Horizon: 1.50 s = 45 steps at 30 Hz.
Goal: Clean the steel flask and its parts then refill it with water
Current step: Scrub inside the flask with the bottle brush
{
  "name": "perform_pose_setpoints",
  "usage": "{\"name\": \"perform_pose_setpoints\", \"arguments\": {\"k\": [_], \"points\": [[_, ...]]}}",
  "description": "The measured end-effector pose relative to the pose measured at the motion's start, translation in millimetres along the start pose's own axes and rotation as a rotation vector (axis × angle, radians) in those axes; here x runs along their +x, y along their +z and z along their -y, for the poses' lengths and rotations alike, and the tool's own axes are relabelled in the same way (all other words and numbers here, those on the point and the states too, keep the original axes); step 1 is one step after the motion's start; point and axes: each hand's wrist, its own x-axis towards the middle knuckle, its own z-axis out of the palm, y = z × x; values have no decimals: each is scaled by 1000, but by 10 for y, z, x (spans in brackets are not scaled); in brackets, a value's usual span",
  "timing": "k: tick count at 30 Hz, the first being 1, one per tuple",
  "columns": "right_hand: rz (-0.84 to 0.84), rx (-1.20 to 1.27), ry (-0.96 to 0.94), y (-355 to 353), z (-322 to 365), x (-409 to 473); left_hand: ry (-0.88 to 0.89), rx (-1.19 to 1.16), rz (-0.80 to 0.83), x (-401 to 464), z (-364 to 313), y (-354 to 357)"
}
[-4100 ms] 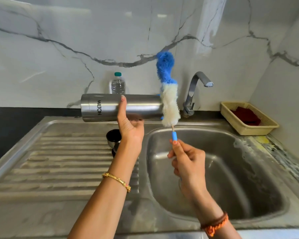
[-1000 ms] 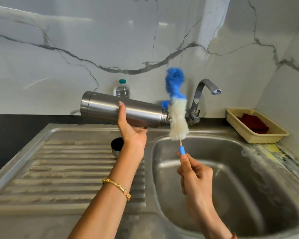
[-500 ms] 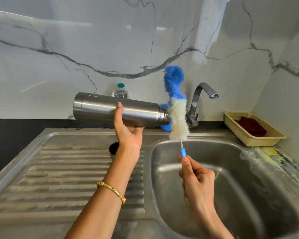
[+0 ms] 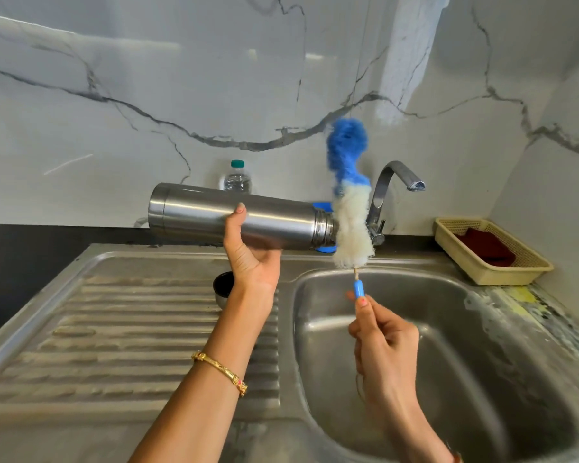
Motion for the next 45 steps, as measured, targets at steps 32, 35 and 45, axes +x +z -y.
{"name": "perform_pose_setpoints", "arguments": {"k": [32, 35, 45], "points": [[34, -22, -126, 105, 90, 93, 62, 84, -61, -38, 51, 9], [81, -88, -160, 151, 84, 25, 4, 86, -12, -73, 95, 30], [-10, -37, -118, 123, 94, 102, 74, 122, -100, -23, 58, 55]]}}
